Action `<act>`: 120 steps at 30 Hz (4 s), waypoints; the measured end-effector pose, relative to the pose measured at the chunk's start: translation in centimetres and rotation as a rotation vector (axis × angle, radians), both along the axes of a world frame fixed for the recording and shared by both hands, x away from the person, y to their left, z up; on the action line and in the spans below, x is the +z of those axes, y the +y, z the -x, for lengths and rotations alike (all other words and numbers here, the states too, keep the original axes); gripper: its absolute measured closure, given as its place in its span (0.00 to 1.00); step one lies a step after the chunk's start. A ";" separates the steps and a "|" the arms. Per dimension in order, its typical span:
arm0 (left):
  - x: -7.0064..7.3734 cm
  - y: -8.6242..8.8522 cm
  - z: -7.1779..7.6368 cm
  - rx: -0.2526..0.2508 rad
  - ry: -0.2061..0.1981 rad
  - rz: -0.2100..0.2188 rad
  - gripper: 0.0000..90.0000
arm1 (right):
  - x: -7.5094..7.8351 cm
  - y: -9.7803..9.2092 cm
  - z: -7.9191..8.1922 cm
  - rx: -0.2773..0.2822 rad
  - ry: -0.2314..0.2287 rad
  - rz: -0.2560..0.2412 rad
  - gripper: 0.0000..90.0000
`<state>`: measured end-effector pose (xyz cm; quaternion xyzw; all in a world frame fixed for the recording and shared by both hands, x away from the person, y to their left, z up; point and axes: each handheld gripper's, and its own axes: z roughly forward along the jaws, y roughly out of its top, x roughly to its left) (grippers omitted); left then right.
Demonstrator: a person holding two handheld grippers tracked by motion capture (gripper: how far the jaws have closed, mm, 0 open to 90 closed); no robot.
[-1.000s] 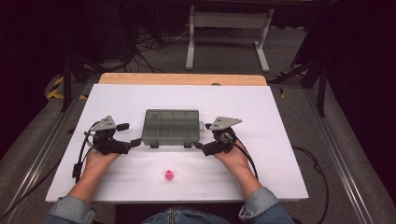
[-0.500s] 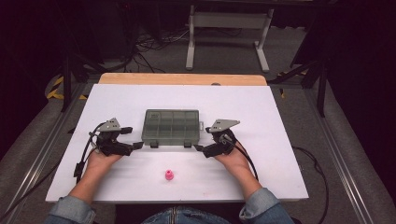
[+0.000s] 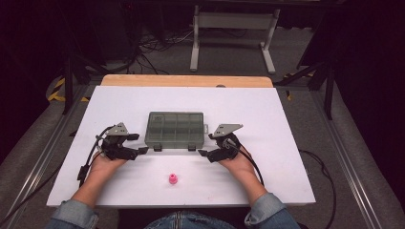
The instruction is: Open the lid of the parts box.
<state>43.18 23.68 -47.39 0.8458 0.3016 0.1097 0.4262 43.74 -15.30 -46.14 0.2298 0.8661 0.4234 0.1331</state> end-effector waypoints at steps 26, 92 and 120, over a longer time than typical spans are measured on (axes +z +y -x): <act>0.1 -0.4 0.2 -0.049 -0.022 -0.030 0.72 | -0.4 -0.1 -0.2 -0.006 -0.011 -0.010 0.72; 1.4 -0.1 -0.1 -0.059 -0.099 0.178 0.98 | 1.4 -0.2 -0.1 -0.005 -0.091 -0.146 0.93; 1.9 0.1 0.1 -0.035 -0.141 0.206 0.93 | 2.0 -0.4 -0.8 -0.070 -0.057 -0.127 0.25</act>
